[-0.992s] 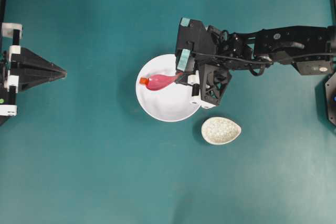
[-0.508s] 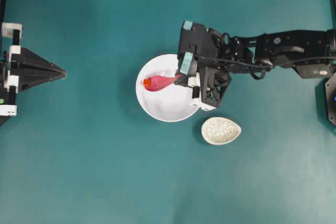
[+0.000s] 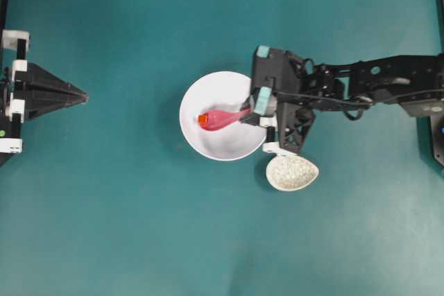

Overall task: Grip the spoon and scoop the red block from the bowl with right arm.
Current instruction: 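Push the spoon under the red cube with the right gripper, then tilt and draw the spoon back, keeping the red cube on it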

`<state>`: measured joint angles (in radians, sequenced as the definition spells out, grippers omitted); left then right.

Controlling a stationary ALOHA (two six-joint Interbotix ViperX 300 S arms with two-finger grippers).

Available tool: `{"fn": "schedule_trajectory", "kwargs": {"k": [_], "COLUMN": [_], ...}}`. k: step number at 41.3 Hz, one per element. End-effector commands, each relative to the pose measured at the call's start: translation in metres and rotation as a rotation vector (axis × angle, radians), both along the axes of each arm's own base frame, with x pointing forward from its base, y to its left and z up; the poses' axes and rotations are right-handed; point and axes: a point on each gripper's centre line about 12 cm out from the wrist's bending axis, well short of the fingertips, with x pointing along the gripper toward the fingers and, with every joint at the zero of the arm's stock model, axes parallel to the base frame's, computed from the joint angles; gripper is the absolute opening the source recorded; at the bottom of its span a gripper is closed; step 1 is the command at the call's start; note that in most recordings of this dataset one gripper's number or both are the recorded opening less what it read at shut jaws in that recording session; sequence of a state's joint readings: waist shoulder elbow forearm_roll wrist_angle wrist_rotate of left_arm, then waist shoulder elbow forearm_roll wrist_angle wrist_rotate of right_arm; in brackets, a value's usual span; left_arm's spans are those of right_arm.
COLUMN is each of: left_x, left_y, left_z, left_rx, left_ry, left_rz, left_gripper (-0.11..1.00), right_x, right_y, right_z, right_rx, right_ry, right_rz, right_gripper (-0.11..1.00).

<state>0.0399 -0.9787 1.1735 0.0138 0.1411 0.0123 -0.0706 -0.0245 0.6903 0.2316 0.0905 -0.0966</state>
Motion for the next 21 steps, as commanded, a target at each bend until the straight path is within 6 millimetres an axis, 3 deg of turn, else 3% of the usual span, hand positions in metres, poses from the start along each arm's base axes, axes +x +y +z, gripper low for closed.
{"fn": "schedule_trajectory", "kwargs": {"k": [1, 21], "left_x": [0.002, 0.001], "left_y": [0.000, 0.000], "left_z": [0.004, 0.005], "left_rx": [0.002, -0.002], "left_ry": [-0.015, -0.017], "left_rz": [0.000, 0.003], "left_gripper": [0.00, 0.00], "right_x": [-0.003, -0.036], "right_y": [0.001, 0.008], "right_z": [0.017, 0.009], "right_rx": [-0.001, -0.044], "right_ry": [-0.077, -0.251], "right_rz": [-0.012, -0.036], "right_gripper": [0.25, 0.25]}}
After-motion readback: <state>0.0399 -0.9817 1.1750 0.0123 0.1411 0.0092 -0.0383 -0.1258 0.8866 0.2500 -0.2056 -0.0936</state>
